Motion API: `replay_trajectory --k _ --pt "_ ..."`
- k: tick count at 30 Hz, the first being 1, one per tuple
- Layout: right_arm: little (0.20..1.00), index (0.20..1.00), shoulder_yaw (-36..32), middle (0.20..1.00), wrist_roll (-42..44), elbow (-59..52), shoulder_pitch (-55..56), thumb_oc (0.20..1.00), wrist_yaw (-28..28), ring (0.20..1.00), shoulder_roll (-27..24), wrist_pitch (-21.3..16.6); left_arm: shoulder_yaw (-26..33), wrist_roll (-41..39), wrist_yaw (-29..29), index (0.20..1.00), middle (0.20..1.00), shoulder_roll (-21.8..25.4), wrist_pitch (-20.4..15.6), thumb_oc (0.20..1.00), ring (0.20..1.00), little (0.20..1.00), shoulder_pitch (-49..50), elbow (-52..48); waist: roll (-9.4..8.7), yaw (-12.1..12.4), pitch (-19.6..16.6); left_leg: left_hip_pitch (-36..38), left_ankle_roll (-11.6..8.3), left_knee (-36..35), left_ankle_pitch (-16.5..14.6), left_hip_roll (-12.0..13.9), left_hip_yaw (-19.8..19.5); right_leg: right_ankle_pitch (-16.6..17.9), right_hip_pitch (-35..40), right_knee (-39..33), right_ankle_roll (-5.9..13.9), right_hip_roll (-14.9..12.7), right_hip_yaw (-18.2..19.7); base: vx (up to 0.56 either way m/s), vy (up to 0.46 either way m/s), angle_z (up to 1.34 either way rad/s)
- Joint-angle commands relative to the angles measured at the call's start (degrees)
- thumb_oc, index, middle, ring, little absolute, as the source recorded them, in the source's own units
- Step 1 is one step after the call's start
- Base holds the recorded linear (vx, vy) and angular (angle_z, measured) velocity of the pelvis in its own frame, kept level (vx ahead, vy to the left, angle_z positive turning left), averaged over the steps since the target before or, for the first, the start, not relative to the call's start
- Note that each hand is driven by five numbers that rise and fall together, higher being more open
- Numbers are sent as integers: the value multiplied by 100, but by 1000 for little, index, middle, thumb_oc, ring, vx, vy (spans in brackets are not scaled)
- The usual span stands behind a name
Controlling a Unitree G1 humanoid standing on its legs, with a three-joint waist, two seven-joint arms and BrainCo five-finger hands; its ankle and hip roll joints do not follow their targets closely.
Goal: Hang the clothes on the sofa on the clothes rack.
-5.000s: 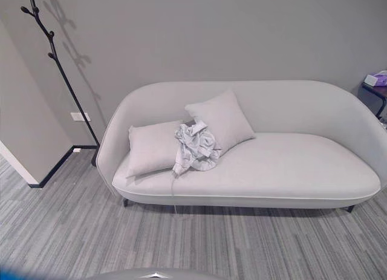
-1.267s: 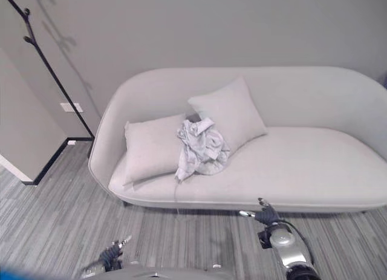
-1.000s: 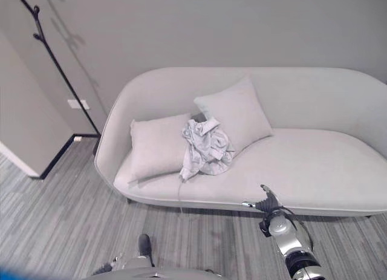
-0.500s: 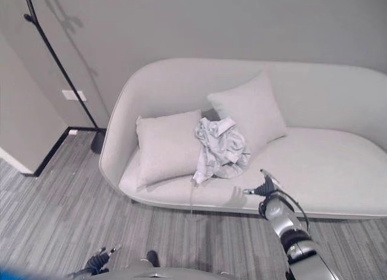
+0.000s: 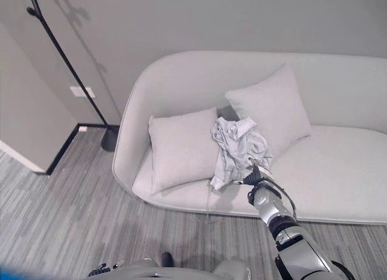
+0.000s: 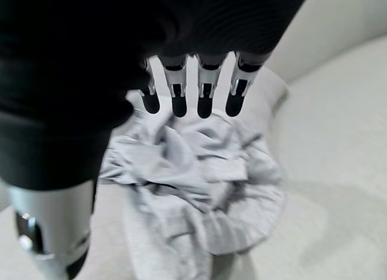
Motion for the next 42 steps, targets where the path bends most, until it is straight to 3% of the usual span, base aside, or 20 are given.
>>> replay_trajectory --k 1,3,6,8,15,20,27,36,37,42 --pt "1000 1000 -187 1000 -333 -328 -289 1000 -272 1000 -387 -29 2 25 135 1000 1000 168 -275 1000 1000 1000 -140 -368 -4 -57 237 -349 -286 268 -48 197 -314 359 706 -1959 -223 649 -256 169 -195 21" --pt "1000 1000 -229 1000 -564 -418 -236 1000 -345 1000 -566 83 -10 55 171 1000 1000 225 -293 1000 1000 1000 -238 -595 -49 -131 295 -309 -383 252 -15 222 -393 754 684 -3383 -189 813 14 92 -187 48" --pt "1000 1000 -330 1000 -869 -568 -135 1000 -382 1000 -715 178 12 155 191 1000 1000 260 -302 1000 1000 1000 -363 -639 -111 -187 315 -180 -465 184 -79 255 -500 1093 594 -3999 -33 801 284 154 -141 44" --pt "1000 1000 -372 1000 -1135 -481 113 1000 -329 1000 -760 261 79 284 164 1000 1000 262 -300 1000 1000 1000 -270 -678 -284 -157 212 -29 -501 164 -187 124 -653 1284 742 -4237 36 654 211 258 -152 56" --pt "1000 1000 -188 1000 -1415 -42 239 1000 -298 1000 -800 245 188 168 79 1000 1000 144 -251 1000 1000 1000 57 -577 -259 -158 57 -179 -609 172 -134 320 -1015 1233 765 -3971 2 698 -149 90 -129 38" --pt "1000 1000 -129 1000 -1155 347 -149 1000 -547 1000 -798 209 -21 51 143 1000 1000 159 -300 1000 1000 1000 -4 -621 -112 -129 312 -695 -737 297 19 547 -1197 1008 339 -3664 -101 755 -189 -73 -96 19" --pt "1000 1000 -6 1000 -710 706 -1114 1000 -1284 1000 -988 120 -478 -142 393 1000 1000 345 -505 1000 1000 1000 -280 -1078 215 25 848 -1335 -886 397 258 778 -1425 714 -359 -3012 -215 740 -262 -66 -69 12" --pt "1000 1000 -141 1000 -728 574 -1512 1000 -2308 1000 -912 308 -764 -323 759 1000 1000 300 -650 1000 1000 1000 -430 -1282 576 151 1073 -1819 -1011 372 423 911 -1679 465 -898 -2509 -242 685 -447 15 -61 22" --pt "1000 1000 -100 1000 -725 605 -1552 1000 -2330 1000 -864 308 -812 -326 784 1000 1000 292 -657 1000 1000 1000 -433 -1323 644 177 1102 -1781 -1054 346 347 948 -1706 317 -925 -2394 -173 705 -408 73 -74 13" --pt "1000 1000 365 1000 -802 1283 -1775 1000 -2075 1000 -609 356 -999 -489 818 1000 1000 280 -695 1000 1000 1000 -489 -1570 821 249 1256 -2024 -1089 331 446 958 -1795 215 -1237 -2112 -202 668 -411 7 -32 12"
